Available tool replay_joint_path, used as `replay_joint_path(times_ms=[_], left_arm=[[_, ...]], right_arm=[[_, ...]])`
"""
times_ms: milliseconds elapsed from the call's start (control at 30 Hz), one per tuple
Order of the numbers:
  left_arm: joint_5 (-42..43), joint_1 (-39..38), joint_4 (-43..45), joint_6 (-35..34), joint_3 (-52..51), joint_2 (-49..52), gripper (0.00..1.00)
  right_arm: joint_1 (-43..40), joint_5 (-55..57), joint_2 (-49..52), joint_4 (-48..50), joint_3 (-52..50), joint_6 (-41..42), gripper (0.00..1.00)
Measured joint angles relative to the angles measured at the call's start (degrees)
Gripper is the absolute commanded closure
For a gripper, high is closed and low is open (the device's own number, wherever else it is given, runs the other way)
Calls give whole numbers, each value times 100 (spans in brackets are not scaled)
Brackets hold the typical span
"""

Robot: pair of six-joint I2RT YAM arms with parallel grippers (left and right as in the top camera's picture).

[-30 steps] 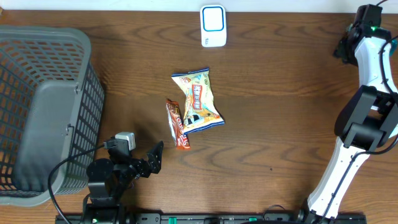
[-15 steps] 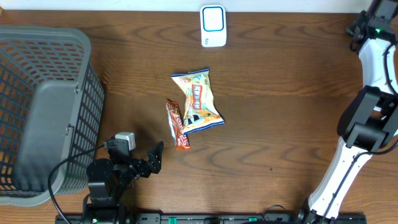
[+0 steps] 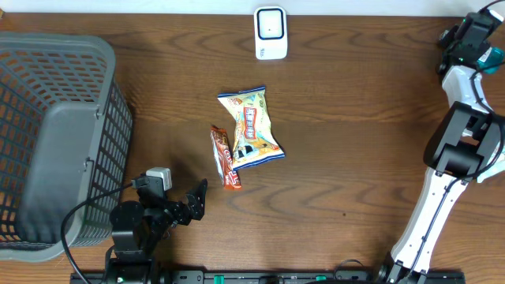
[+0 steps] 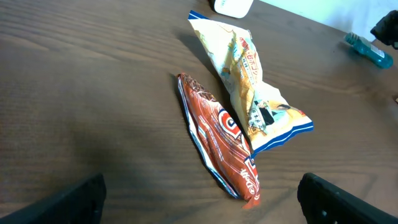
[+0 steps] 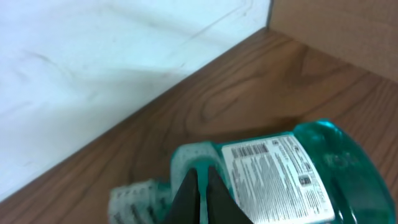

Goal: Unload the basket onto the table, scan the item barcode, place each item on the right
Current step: 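Move the bottle to the right table edge and release it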

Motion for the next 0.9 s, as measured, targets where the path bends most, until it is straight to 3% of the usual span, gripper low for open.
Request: replay_joint_path(times_ms=[300,500,900], left_arm=[[0,0,2,0,0,0,1],[-2,0,0,0,0,0,2],[0,0,0,0,0,0,2]], right_arm=[[-396,186,844,-446,1366,-4,99],[-636,302,986,-1049,1593,-2,99],[-831,529,767,-3254,2020,334,99]])
